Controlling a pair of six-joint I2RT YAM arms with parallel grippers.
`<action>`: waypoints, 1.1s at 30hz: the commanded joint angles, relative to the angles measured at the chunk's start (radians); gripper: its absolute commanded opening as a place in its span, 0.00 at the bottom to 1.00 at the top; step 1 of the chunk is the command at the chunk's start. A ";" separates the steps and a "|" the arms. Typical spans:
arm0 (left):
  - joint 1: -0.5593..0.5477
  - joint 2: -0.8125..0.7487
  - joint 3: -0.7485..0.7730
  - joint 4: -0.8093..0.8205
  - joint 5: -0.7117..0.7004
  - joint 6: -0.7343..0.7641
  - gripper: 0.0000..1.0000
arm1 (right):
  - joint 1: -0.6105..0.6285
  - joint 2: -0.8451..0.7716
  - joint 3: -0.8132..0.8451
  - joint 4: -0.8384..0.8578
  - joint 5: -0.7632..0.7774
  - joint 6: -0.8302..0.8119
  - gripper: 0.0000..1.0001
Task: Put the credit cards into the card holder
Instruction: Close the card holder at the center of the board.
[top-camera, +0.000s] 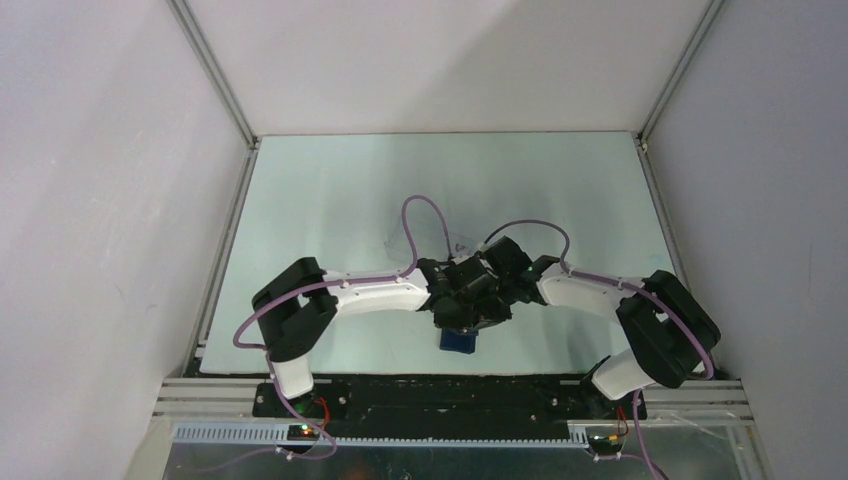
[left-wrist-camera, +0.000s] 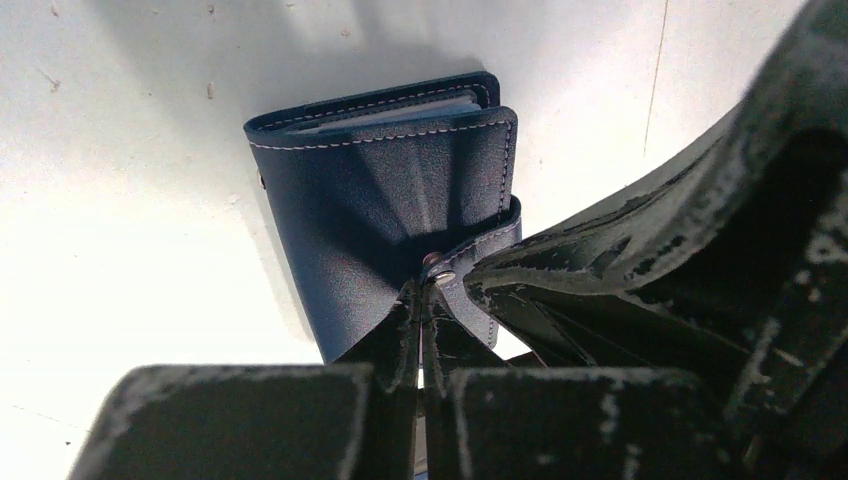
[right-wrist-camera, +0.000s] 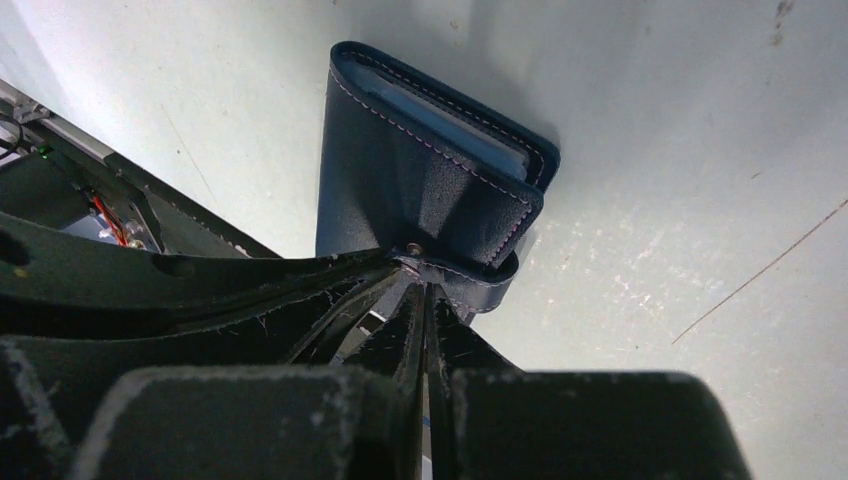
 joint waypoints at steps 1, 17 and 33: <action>0.006 -0.033 -0.002 0.001 -0.063 0.000 0.00 | 0.003 -0.031 -0.014 0.001 -0.010 0.001 0.00; 0.015 0.030 -0.025 0.000 -0.039 -0.032 0.00 | -0.006 0.113 -0.017 0.109 0.008 0.024 0.00; 0.035 0.137 -0.022 0.034 0.020 -0.053 0.00 | 0.083 0.253 -0.020 -0.111 0.344 0.062 0.00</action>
